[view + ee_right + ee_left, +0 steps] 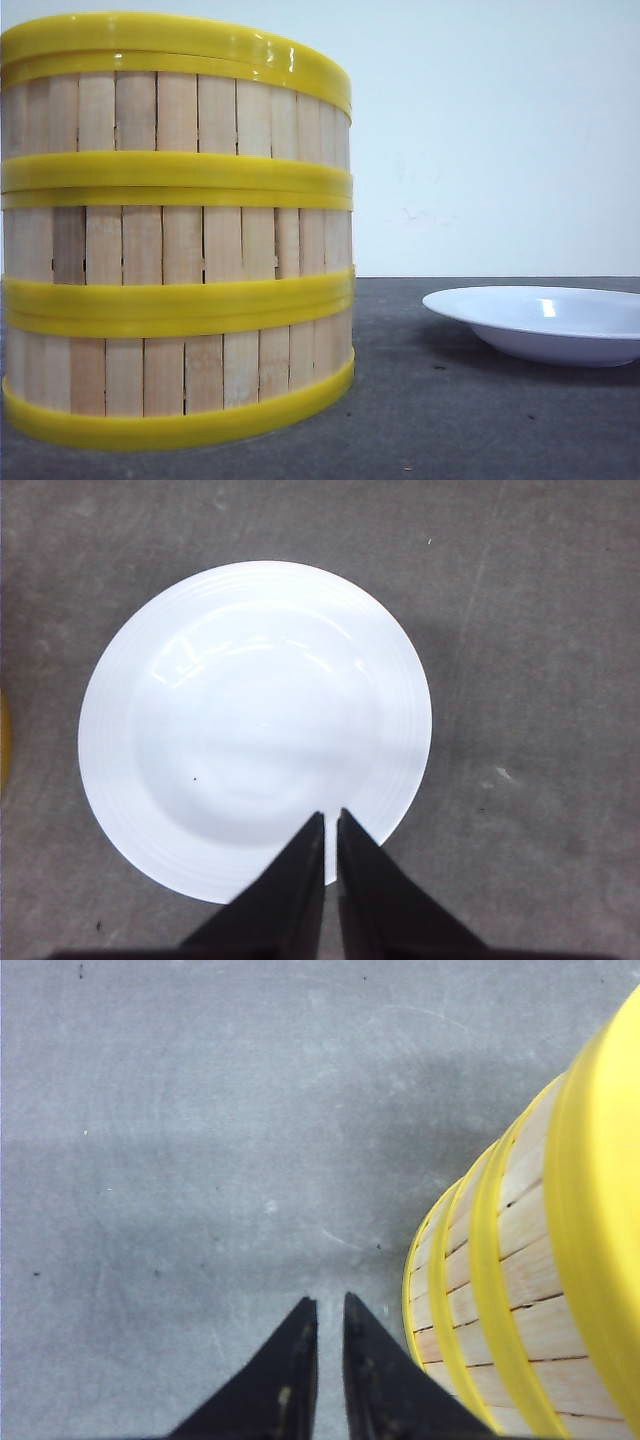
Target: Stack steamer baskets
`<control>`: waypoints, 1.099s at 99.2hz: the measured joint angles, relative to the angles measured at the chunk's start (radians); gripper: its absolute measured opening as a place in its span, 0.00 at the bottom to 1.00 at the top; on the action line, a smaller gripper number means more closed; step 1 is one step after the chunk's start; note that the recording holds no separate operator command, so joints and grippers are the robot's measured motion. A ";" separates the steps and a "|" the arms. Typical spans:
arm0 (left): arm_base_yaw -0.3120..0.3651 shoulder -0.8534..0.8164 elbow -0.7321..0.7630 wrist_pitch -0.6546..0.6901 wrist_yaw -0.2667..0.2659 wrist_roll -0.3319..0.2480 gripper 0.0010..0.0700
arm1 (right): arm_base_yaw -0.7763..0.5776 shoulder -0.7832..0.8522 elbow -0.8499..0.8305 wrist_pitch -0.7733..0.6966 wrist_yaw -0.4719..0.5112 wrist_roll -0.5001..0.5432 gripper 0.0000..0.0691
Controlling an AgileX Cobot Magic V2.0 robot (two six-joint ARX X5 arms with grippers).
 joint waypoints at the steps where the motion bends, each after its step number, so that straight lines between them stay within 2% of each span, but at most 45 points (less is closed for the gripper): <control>1: 0.000 0.000 0.000 0.000 0.000 0.000 0.01 | 0.000 0.000 0.000 0.000 0.000 0.000 0.02; 17: 0.000 -0.018 -0.002 0.002 -0.015 0.018 0.01 | 0.000 0.000 0.000 0.001 0.000 0.000 0.02; 25: 0.002 -0.080 -0.044 0.047 -0.030 0.031 0.01 | 0.000 0.000 0.000 0.001 0.000 0.000 0.02; 33: 0.003 -0.179 -0.145 0.147 -0.064 0.031 0.01 | 0.000 0.000 0.000 0.002 0.000 0.000 0.02; 52: 0.003 -0.438 -0.444 0.387 -0.093 0.030 0.01 | 0.000 0.000 0.000 0.009 0.000 0.000 0.02; 69: 0.003 -0.698 -0.666 0.456 -0.123 0.029 0.01 | 0.000 0.000 0.000 0.033 0.000 0.000 0.02; 84: 0.003 -0.885 -0.810 0.463 -0.126 0.027 0.01 | 0.000 0.001 0.000 0.066 0.000 0.000 0.02; 102: 0.003 -0.890 -0.875 0.583 -0.120 0.024 0.01 | 0.000 -0.001 0.000 0.103 0.000 0.000 0.02; 109: 0.003 -0.892 -0.876 0.585 -0.119 0.026 0.01 | 0.000 0.000 0.000 0.125 0.000 0.000 0.02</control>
